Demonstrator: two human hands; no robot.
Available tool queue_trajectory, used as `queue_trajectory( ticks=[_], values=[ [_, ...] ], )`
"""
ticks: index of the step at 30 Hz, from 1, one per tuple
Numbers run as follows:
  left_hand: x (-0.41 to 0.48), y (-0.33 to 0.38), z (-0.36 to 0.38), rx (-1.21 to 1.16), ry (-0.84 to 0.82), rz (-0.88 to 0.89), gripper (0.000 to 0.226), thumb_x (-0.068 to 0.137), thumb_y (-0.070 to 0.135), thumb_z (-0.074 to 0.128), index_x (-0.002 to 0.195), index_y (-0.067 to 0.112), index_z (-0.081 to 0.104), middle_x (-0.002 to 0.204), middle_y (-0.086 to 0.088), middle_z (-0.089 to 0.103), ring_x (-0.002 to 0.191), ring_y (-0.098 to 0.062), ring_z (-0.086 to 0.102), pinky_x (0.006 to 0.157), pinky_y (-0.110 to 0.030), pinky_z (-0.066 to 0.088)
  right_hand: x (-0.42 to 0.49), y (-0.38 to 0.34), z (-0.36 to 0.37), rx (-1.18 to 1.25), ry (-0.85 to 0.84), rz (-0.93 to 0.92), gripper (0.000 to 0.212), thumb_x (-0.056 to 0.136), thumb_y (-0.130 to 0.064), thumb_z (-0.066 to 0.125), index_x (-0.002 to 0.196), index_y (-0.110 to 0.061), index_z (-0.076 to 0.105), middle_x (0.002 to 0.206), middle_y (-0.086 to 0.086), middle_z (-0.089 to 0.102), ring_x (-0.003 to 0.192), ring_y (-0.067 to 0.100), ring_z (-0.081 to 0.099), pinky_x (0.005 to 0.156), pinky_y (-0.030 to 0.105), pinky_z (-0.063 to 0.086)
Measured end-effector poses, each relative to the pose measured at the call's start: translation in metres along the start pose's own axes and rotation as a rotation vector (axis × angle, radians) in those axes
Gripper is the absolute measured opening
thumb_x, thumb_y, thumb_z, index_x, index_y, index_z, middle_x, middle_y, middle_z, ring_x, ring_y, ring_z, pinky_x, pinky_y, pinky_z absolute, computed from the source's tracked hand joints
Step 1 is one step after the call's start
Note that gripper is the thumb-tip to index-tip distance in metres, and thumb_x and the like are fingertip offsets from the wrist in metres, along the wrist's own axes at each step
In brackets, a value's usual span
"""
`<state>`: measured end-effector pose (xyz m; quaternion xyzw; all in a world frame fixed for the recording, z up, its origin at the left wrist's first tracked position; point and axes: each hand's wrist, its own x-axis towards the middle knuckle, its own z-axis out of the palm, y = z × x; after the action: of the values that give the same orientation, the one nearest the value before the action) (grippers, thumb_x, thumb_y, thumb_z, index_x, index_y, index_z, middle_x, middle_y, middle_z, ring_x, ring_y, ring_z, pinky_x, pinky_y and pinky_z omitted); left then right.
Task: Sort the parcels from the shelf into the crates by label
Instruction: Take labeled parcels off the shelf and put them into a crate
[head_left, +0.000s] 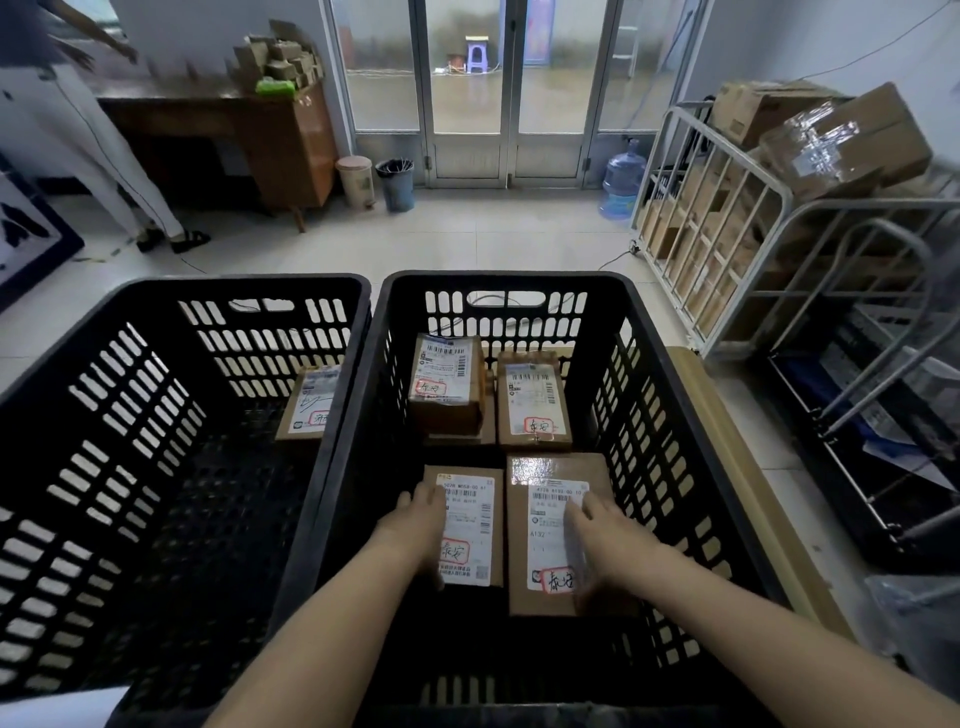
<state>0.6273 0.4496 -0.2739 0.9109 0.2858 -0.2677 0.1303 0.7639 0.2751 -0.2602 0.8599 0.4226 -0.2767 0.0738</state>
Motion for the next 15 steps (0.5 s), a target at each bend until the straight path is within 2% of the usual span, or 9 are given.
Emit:
queue_trajectory(
  ticks=[2,7,11,15],
  values=[
    [0.003,-0.001,0.000,0.042,-0.009,0.046,0.109,0.064,0.030,0.081,0.146,0.012,0.012,0.148,-0.010,0.018,0.135,-0.029,0.022,0.104,-0.045,0.041,0.002,0.001,0.000,-0.038,-0.028,-0.030,0.098,0.075,-0.041,0.071,0.147,-0.015,0.010,0.153,0.012,0.012,0.140,0.028,0.015,0.114,0.042,0.027],
    [0.010,-0.001,-0.003,0.092,-0.036,0.065,0.104,0.065,0.031,0.081,0.145,0.009,0.017,0.148,-0.011,0.021,0.135,-0.027,0.024,0.105,-0.045,0.040,0.009,0.000,0.002,-0.101,-0.051,-0.037,0.095,0.078,-0.039,0.068,0.147,-0.011,0.009,0.154,0.018,0.002,0.142,0.032,0.007,0.113,0.045,0.029],
    [0.014,0.001,-0.004,0.156,-0.030,0.066,0.105,0.066,0.034,0.080,0.145,0.006,0.017,0.148,-0.011,0.021,0.135,-0.027,0.024,0.106,-0.044,0.039,0.015,-0.003,0.006,-0.127,-0.030,-0.033,0.088,0.083,-0.033,0.065,0.147,-0.008,0.009,0.154,0.021,0.001,0.142,0.035,0.008,0.111,0.044,0.031],
    [0.015,0.003,-0.002,0.158,-0.003,0.073,0.084,0.079,0.027,0.069,0.143,0.005,0.020,0.148,-0.011,0.020,0.133,-0.027,0.024,0.104,-0.042,0.042,0.016,-0.005,0.008,-0.155,-0.044,-0.021,0.093,0.082,-0.033,0.066,0.147,-0.004,0.007,0.153,0.024,-0.001,0.141,0.037,0.008,0.109,0.045,0.034]
  ],
)
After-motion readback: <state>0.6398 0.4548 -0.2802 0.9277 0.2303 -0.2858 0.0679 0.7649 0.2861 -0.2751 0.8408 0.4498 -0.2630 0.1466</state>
